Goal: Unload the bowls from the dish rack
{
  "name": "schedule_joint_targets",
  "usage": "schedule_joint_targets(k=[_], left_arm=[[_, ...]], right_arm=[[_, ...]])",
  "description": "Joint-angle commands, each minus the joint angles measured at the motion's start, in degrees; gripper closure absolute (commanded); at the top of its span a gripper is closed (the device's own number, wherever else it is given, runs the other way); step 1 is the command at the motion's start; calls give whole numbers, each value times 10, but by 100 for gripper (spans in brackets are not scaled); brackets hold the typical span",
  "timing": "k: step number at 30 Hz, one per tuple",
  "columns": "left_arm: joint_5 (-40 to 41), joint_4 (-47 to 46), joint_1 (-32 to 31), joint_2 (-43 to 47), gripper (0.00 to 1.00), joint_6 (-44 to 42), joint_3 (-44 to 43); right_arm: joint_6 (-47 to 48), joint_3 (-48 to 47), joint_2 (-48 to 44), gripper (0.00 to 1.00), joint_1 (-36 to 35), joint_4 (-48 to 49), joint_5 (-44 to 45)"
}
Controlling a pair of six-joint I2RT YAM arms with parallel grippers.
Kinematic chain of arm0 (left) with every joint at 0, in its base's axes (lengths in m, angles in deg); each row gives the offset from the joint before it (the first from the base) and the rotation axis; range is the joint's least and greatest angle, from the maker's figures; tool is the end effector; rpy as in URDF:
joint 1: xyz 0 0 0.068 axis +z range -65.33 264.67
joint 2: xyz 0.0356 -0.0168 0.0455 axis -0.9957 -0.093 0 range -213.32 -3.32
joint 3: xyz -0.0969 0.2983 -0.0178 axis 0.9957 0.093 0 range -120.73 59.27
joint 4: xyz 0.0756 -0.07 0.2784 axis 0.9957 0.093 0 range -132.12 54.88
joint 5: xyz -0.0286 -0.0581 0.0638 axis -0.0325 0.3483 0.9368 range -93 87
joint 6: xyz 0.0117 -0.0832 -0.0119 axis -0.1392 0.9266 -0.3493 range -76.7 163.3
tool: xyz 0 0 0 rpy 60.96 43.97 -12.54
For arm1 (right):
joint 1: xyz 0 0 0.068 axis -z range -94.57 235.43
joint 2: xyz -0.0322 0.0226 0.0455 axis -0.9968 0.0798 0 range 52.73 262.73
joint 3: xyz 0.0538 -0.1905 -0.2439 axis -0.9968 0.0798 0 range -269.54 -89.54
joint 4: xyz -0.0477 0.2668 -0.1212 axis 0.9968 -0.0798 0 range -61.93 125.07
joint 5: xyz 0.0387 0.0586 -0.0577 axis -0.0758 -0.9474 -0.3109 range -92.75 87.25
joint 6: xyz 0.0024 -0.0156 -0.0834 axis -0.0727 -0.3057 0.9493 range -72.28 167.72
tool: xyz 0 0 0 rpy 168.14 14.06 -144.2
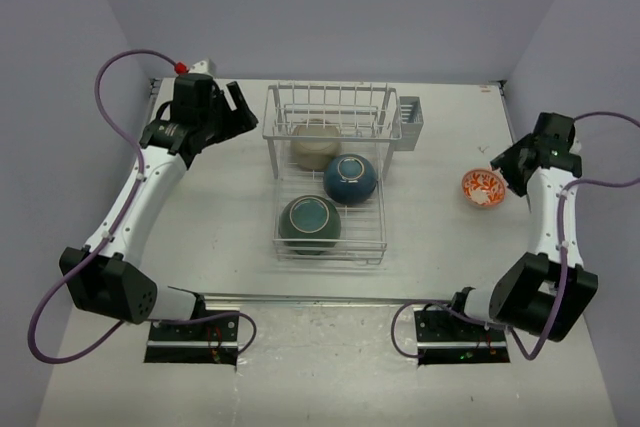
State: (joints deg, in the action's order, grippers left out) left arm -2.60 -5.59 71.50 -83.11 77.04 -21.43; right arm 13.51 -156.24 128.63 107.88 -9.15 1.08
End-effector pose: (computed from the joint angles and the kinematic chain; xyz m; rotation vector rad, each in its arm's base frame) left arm 0.3584 -0.0832 0.3931 -0.4020 2.1924 -0.4484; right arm 0.2958 -0.1277 0.3057 1.2108 2.1875 0.0014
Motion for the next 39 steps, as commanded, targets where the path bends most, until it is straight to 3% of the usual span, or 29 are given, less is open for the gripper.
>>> schedule_joint_targets(k=[1, 6, 10, 13, 14, 16, 17, 20, 21, 23, 31, 39], left_arm=[[55, 22, 4, 36, 20, -8, 25], [24, 25, 4, 67, 22, -5, 65], [14, 46, 4, 113, 32, -2, 82], [11, 70, -2, 134, 53, 1, 92], [-1, 69, -6, 140, 83, 3, 98], [-25, 66, -11, 153, 100, 14, 121], [-47, 63, -18, 158, 100, 18, 128], [-80, 52, -39, 183, 100, 39, 171], [-87, 49, -43, 199, 100, 51, 195], [-110, 37, -51, 213, 100, 63, 218], [-172, -25, -95, 241, 100, 104, 312], [-190, -52, -99, 215, 100, 105, 325]], right_arm=[[7, -60, -41, 45, -59, -45, 27], [-1, -124, -63, 37, -147, -77, 0], [-4, -114, -91, 32, -259, -68, -70], [-13, -82, -112, 28, -317, -49, -132], [-16, -66, -116, 29, -333, -48, -138], [-20, -49, -127, 32, -383, -34, -148], [-22, -29, -130, 34, -398, -29, -161], [-34, 11, -131, 55, -453, -6, -182], [-43, 21, -131, 79, -478, 3, -180], [-49, 50, -128, 99, -500, 13, -174], [-63, 99, -75, 100, -540, 89, -222], [-64, 92, -30, 100, -551, 113, -244]])
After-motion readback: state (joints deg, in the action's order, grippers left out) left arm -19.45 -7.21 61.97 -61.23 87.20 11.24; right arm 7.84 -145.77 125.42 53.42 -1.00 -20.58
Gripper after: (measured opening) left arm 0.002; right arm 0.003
